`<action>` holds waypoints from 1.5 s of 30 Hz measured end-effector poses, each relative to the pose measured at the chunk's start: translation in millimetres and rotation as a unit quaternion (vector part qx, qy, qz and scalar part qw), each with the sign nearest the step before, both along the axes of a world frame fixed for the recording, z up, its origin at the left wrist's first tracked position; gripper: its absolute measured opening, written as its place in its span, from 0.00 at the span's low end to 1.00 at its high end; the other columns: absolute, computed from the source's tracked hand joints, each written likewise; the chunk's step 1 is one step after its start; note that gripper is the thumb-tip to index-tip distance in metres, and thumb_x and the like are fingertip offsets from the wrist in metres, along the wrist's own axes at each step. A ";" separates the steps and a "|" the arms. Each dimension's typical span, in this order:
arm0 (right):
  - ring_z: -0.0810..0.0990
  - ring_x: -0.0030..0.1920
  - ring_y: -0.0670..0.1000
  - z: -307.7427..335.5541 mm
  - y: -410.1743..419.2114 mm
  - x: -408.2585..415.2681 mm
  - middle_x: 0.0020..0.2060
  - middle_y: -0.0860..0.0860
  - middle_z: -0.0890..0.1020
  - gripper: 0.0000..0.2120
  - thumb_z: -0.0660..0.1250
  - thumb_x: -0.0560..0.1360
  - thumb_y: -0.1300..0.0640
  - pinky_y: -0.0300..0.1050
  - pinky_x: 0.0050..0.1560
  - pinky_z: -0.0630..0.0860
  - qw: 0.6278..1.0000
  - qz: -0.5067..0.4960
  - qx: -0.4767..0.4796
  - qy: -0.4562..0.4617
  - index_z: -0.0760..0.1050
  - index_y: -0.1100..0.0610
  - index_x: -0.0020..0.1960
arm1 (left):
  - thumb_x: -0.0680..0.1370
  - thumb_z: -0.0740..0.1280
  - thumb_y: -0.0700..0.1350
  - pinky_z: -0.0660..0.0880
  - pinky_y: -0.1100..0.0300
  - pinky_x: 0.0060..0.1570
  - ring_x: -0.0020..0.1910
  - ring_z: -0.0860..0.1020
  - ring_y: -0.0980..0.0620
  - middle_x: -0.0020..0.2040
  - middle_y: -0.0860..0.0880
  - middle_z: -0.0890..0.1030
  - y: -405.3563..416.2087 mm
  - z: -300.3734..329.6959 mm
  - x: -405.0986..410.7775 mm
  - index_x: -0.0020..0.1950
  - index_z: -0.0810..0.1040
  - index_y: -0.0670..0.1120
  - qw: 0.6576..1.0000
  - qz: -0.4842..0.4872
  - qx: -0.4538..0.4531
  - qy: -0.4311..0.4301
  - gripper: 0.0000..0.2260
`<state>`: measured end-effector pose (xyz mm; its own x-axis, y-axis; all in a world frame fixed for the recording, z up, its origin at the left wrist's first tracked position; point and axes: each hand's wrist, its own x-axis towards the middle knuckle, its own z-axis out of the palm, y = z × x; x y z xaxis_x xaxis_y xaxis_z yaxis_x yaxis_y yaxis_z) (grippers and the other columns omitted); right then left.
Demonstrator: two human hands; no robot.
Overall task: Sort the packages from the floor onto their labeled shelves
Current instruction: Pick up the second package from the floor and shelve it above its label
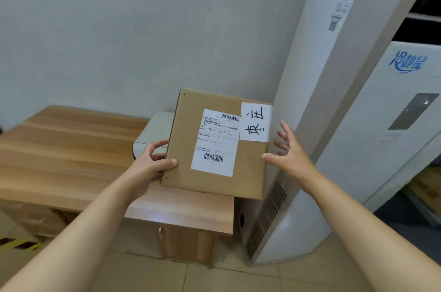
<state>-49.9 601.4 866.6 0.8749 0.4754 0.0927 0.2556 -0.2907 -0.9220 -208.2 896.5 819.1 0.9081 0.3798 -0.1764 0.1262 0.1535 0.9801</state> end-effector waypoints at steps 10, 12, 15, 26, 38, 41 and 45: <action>0.62 0.68 0.45 -29.1 100.2 -49.5 0.72 0.45 0.56 0.51 0.76 0.65 0.54 0.50 0.68 0.65 0.980 0.162 -0.043 -0.104 0.45 0.33 0.72 | 0.63 0.75 0.42 0.76 0.43 0.55 0.58 0.75 0.43 0.62 0.39 0.71 22.8 -7.5 -75.4 0.65 0.67 0.53 0.972 0.234 -0.027 -0.022 0.33; 0.61 0.70 0.47 -30.9 122.1 -60.1 0.73 0.45 0.54 0.51 0.76 0.64 0.53 0.49 0.68 0.64 0.972 0.189 -0.056 -0.129 0.44 0.34 0.72 | 0.64 0.75 0.42 0.75 0.44 0.56 0.60 0.74 0.43 0.62 0.39 0.71 32.0 -6.1 -96.8 0.66 0.67 0.52 0.964 0.264 -0.030 -0.021 0.33; 0.60 0.71 0.47 -31.5 157.5 -78.8 0.74 0.45 0.52 0.51 0.77 0.63 0.52 0.42 0.64 0.61 0.957 0.232 -0.070 -0.156 0.45 0.37 0.73 | 0.66 0.75 0.42 0.74 0.44 0.57 0.59 0.75 0.43 0.61 0.40 0.72 49.0 -2.9 -131.7 0.66 0.66 0.52 0.953 0.302 -0.032 -0.018 0.31; 0.49 0.76 0.50 -21.2 318.2 -175.4 0.75 0.46 0.45 0.52 0.78 0.61 0.49 0.58 0.73 0.59 0.912 0.346 -0.070 -0.207 0.47 0.34 0.72 | 0.73 0.70 0.44 0.76 0.51 0.47 0.56 0.75 0.48 0.59 0.49 0.74 144.7 6.0 -257.0 0.65 0.66 0.50 0.905 0.423 0.010 -0.043 0.23; 0.50 0.75 0.51 -23.1 499.4 -289.9 0.75 0.46 0.46 0.50 0.77 0.63 0.54 0.48 0.70 0.56 0.900 0.386 -0.023 -0.203 0.50 0.41 0.73 | 0.74 0.68 0.41 0.67 0.60 0.57 0.62 0.69 0.53 0.64 0.53 0.70 273.2 19.6 -376.2 0.74 0.59 0.52 0.871 0.466 0.154 -0.022 0.31; 0.49 0.75 0.51 -24.2 536.3 -315.3 0.75 0.47 0.46 0.49 0.77 0.63 0.54 0.49 0.70 0.56 0.894 0.400 -0.015 -0.203 0.51 0.41 0.73 | 0.72 0.70 0.39 0.65 0.59 0.61 0.64 0.65 0.57 0.66 0.56 0.66 295.5 21.4 -399.7 0.75 0.54 0.55 0.868 0.459 0.189 -0.002 0.37; 0.48 0.75 0.49 -23.7 579.9 -341.2 0.75 0.47 0.45 0.48 0.77 0.64 0.55 0.43 0.67 0.54 0.883 0.425 -0.008 -0.200 0.51 0.43 0.74 | 0.69 0.73 0.39 0.58 0.56 0.69 0.70 0.58 0.56 0.74 0.55 0.57 324.0 17.7 -420.4 0.76 0.47 0.56 0.840 0.478 0.250 0.049 0.45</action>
<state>-391.1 1181.3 843.0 0.0993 0.9484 0.3010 0.6917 0.1517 -0.7061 -628.6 1220.5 836.8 0.1358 0.9765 0.1671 0.2632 -0.1982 0.9442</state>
